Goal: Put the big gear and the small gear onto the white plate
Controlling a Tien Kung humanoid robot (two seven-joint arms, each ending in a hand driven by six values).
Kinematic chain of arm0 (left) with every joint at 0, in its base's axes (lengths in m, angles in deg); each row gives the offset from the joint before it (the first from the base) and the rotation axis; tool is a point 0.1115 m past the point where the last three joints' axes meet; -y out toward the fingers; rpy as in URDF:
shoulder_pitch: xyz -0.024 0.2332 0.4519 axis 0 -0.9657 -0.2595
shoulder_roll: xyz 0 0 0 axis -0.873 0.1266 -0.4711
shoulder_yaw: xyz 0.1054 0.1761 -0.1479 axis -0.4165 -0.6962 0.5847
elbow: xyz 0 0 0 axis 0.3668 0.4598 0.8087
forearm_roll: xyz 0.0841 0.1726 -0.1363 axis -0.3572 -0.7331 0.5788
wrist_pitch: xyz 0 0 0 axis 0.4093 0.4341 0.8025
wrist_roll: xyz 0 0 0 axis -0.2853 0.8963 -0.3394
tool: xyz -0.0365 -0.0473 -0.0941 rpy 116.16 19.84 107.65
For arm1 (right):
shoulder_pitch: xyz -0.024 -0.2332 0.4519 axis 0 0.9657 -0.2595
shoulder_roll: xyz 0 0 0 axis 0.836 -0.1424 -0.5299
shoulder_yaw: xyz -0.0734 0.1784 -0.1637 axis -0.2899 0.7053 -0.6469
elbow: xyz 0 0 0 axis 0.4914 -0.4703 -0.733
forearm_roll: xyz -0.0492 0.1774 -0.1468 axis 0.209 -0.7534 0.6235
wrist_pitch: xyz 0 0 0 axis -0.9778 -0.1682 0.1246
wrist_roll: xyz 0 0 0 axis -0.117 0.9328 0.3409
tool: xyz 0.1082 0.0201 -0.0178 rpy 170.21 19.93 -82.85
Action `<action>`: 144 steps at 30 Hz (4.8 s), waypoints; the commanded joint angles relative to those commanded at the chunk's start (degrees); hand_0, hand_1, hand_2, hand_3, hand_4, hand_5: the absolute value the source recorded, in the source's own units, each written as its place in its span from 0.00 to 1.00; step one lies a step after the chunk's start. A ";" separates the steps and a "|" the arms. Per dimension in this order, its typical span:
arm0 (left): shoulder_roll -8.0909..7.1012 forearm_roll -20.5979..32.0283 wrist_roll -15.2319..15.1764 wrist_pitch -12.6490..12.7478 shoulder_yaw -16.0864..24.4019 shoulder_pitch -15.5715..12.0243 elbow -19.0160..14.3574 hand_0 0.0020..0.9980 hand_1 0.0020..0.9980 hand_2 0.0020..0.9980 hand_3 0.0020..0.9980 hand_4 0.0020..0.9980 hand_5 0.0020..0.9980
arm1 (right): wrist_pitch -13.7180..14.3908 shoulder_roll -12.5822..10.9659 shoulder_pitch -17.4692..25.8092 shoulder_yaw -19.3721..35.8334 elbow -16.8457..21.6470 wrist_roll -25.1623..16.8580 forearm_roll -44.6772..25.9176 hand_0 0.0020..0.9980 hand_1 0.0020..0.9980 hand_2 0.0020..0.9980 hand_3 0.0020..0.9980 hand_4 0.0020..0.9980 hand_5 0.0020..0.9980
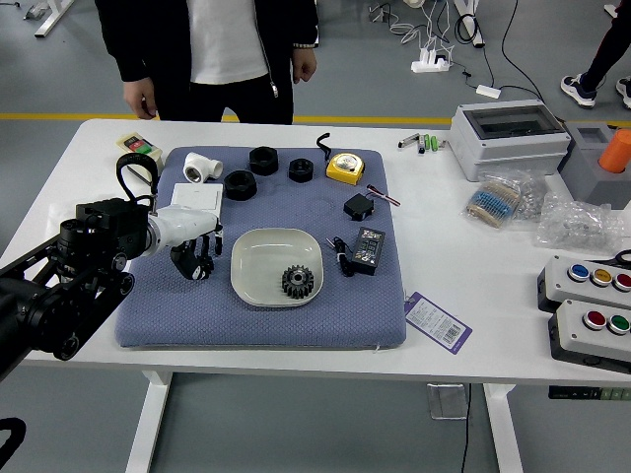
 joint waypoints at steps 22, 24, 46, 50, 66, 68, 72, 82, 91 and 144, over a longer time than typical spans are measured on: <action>-0.37 0.65 0.65 -0.95 0.13 0.08 -0.02 0.26 0.27 0.34 0.44 0.28 0.00 | -0.01 0.04 0.07 0.13 0.00 -0.01 -0.04 0.73 0.74 0.77 0.63 0.91 0.75; -0.55 0.52 0.80 -0.97 0.44 0.15 -0.58 0.26 0.27 0.34 0.44 0.28 0.00 | -0.01 0.05 0.09 0.15 -0.01 -0.02 -0.04 0.73 0.74 0.77 0.63 0.91 0.75; 0.11 4.93 -1.94 3.29 -0.12 -0.37 -12.66 0.26 0.20 0.27 0.39 0.01 0.00 | -0.02 0.06 0.65 0.03 0.02 -0.02 -0.05 0.73 0.74 0.77 0.63 0.91 0.75; 1.73 5.37 -3.84 5.09 -1.34 -0.14 -11.22 0.26 0.20 0.27 0.39 0.02 0.00 | -0.01 0.01 0.52 -0.10 0.05 -0.01 -0.11 0.74 0.74 0.77 0.63 0.91 0.75; 6.49 -0.63 -5.23 7.33 0.08 1.73 1.98 0.26 0.26 0.35 0.50 0.60 0.00 | 0.11 -0.28 -0.30 -0.42 0.24 -0.13 -0.26 0.74 0.74 0.77 0.63 0.91 0.75; 6.57 -0.63 -5.06 7.69 0.19 1.89 2.64 0.27 0.30 0.43 0.57 0.99 0.16 | 0.11 -0.28 -0.33 -0.43 0.24 -0.13 -0.24 0.73 0.74 0.77 0.63 0.91 0.75; 6.44 -0.63 -4.62 8.09 0.15 1.97 2.77 0.27 0.30 0.43 0.57 0.99 0.16 | 0.10 -0.25 -0.32 -0.47 0.22 -0.13 -0.30 0.73 0.74 0.77 0.63 0.91 0.75; 6.31 -0.63 -3.07 9.92 0.08 2.09 2.45 0.28 0.35 0.47 0.69 1.00 0.42 | 0.06 -0.25 -0.28 -0.43 0.21 -0.10 -0.19 0.73 0.74 0.77 0.63 0.91 0.75; 4.69 -0.59 -2.59 11.64 3.00 1.32 -4.94 0.27 0.34 0.46 0.62 1.00 0.36 | 0.06 -0.12 0.00 -0.36 0.13 -0.07 -0.23 0.73 0.74 0.77 0.63 0.91 0.75; 13.36 81.56 -0.74 15.01 37.11 -31.51 -21.79 0.77 0.78 0.84 0.82 0.92 0.81 | 0.41 0.16 1.02 0.45 -0.26 -0.69 -0.39 0.73 0.73 0.76 0.62 0.90 0.75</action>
